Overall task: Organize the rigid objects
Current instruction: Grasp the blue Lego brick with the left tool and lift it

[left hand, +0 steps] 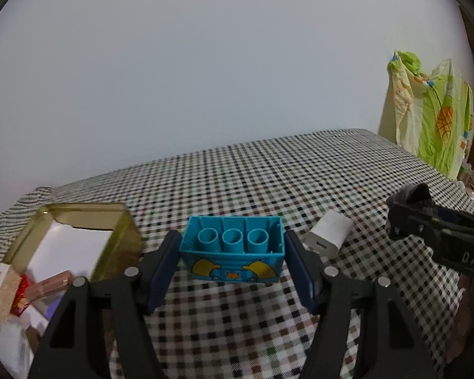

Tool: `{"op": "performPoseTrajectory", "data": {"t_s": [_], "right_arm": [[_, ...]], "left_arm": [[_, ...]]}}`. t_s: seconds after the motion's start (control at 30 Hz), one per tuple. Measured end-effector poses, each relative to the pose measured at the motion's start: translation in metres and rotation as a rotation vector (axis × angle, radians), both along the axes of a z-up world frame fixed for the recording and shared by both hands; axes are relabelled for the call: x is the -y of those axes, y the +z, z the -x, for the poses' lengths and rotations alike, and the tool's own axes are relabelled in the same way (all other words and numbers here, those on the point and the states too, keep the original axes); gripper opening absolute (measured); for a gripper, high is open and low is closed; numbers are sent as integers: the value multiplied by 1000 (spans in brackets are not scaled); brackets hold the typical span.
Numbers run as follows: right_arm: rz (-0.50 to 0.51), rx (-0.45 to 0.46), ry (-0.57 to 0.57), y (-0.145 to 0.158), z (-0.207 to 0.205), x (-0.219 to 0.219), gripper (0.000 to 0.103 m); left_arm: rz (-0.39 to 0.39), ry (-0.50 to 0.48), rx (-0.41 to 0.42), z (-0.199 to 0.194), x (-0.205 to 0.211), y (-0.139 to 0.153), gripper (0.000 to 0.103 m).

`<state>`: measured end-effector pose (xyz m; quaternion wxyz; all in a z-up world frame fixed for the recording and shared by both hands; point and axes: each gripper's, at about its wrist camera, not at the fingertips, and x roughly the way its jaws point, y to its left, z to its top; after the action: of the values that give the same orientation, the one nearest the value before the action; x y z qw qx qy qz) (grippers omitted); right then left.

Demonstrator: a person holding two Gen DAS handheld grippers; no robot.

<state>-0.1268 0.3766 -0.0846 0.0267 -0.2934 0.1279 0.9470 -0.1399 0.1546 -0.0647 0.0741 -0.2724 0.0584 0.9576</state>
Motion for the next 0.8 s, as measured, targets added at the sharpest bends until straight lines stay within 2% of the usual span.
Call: {"op": "performPoseTrajectory", "data": {"t_s": [0.2, 0.43, 0.8], "right_arm": [[-20, -46, -6, 6, -8, 7, 73], [-25, -51, 9, 6, -12, 19, 73], [-53, -81, 44, 6, -9, 31, 73]], "left_arm": [[-13, 22, -50, -19, 10, 5, 65], [-68, 61, -28, -22, 34, 4, 65], [-83, 52, -63, -40, 44, 6, 65]]}}
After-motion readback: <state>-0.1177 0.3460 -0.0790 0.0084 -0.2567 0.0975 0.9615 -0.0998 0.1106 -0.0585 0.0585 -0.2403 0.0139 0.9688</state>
